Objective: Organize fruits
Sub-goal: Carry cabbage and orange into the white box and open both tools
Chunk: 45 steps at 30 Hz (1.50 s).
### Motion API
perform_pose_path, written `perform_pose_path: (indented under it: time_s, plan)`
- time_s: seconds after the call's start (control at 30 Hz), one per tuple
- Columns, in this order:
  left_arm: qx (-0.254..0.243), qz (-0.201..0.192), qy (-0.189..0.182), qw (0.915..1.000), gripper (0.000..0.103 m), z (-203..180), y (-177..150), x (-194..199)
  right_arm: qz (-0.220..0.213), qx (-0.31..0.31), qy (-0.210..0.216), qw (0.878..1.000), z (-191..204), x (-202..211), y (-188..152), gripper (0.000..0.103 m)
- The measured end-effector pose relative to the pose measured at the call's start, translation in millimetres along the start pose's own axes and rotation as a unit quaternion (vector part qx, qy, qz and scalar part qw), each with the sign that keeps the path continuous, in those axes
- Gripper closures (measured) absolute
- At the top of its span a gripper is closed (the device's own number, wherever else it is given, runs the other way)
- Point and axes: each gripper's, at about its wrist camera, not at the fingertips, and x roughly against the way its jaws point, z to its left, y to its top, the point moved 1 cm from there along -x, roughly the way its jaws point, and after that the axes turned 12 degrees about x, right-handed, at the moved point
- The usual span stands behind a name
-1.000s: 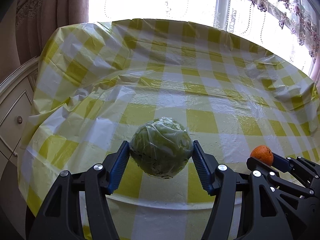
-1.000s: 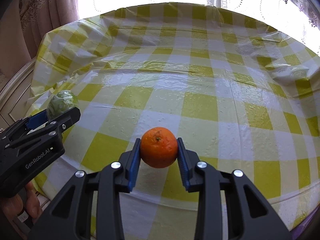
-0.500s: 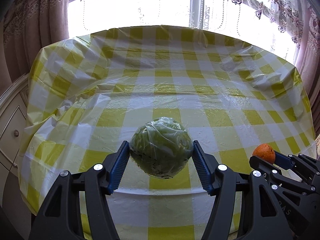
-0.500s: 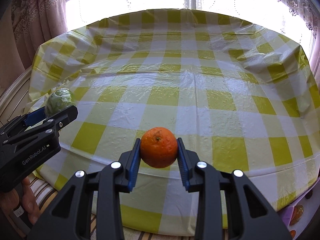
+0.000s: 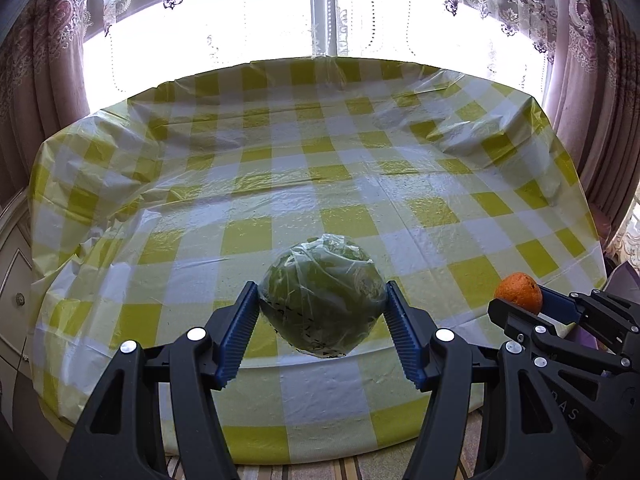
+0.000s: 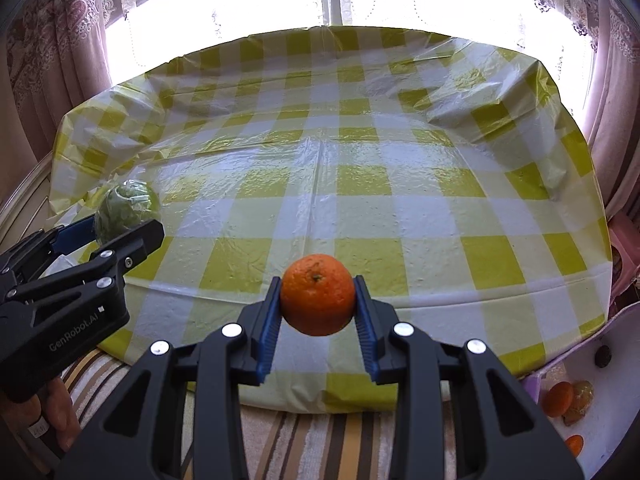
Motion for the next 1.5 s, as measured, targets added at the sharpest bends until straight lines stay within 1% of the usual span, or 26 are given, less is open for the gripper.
perform_pose_path:
  time_s: [0.5, 0.8, 1.03, 1.23, 1.4, 1.5]
  plan:
    - [-0.065, 0.012, -0.043, 0.9969, 0.042, -74.5, -20.8, 12.3, -0.014, -0.044, -0.027, 0.999, -58.6, 46.4, -34.8, 0.068]
    - [-0.11, 0.023, -0.088, 0.9897, 0.042, -130.8, -40.3, 18.8, -0.008, -0.08, -0.065, 0.995, -109.5, 78.4, -69.7, 0.068]
    - [-0.152, 0.038, -0.126, 0.9795, 0.042, -176.4, -61.4, 22.2, 0.009, -0.118, -0.113, 0.987, -158.6, 101.2, -105.0, 0.068]
    - [-0.184, 0.057, -0.16, 0.9683, 0.042, -211.4, -79.3, 23.6, 0.028, -0.139, -0.153, 0.978, -191.0, 116.3, -136.0, 0.068]
    - [-0.209, 0.074, -0.188, 0.9569, 0.042, -239.8, -93.9, 25.9, 0.049, -0.152, -0.18, 0.971, -209.9, 123.7, -162.8, 0.068]
    - [-0.226, 0.088, -0.208, 0.9476, 0.042, -258.1, -105.1, 26.0, 0.064, -0.154, -0.199, 0.966, -217.8, 125.9, -176.7, 0.068]
